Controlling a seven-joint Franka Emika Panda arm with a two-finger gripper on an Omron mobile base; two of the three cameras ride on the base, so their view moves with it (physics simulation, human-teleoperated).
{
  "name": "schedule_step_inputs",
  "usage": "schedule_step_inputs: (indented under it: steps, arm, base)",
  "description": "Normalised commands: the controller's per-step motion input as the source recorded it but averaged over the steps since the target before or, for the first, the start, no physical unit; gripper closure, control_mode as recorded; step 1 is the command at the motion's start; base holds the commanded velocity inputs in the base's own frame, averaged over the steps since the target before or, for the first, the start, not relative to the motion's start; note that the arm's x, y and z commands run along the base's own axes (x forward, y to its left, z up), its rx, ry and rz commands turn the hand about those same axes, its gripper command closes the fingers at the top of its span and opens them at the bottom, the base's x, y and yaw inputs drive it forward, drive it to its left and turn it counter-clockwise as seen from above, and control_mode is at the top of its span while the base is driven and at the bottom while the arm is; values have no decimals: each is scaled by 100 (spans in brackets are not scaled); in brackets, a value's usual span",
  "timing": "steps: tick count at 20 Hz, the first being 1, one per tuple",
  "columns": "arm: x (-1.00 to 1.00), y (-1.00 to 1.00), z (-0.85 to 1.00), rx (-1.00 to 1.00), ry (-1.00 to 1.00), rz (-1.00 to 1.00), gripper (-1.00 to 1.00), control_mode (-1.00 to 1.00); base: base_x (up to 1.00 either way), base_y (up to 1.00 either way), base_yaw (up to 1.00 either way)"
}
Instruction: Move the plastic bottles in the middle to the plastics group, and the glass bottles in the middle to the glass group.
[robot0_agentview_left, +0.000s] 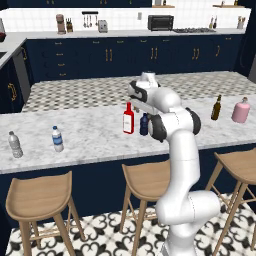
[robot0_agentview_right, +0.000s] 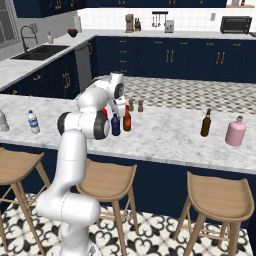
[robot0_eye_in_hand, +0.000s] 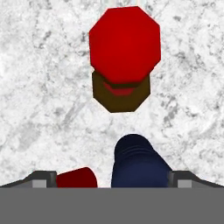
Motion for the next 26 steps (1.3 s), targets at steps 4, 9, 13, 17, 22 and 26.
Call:
schedule_step_inputs:
  steps: [4,9,13,17,22,26]
  arm:
    - [-18,-2,0,-3,0,0,-100,-100]
    - [-23,-1,-3,-3,0,0,-100,-100]
    - [-20,-1,-12,0,0,0,-100,-100]
    - [-11,0,-12,0,-1,0,-100,-100]
    - [0,3,-13,0,-3,0,100,-100]
    - [-1,4,-10,0,0,0,100,-100]
  base:
    - [0,0,0]
    - [0,0,0]
    - [0,0,0]
    - [0,0,0]
    - [0,0,0]
    - [0,0,0]
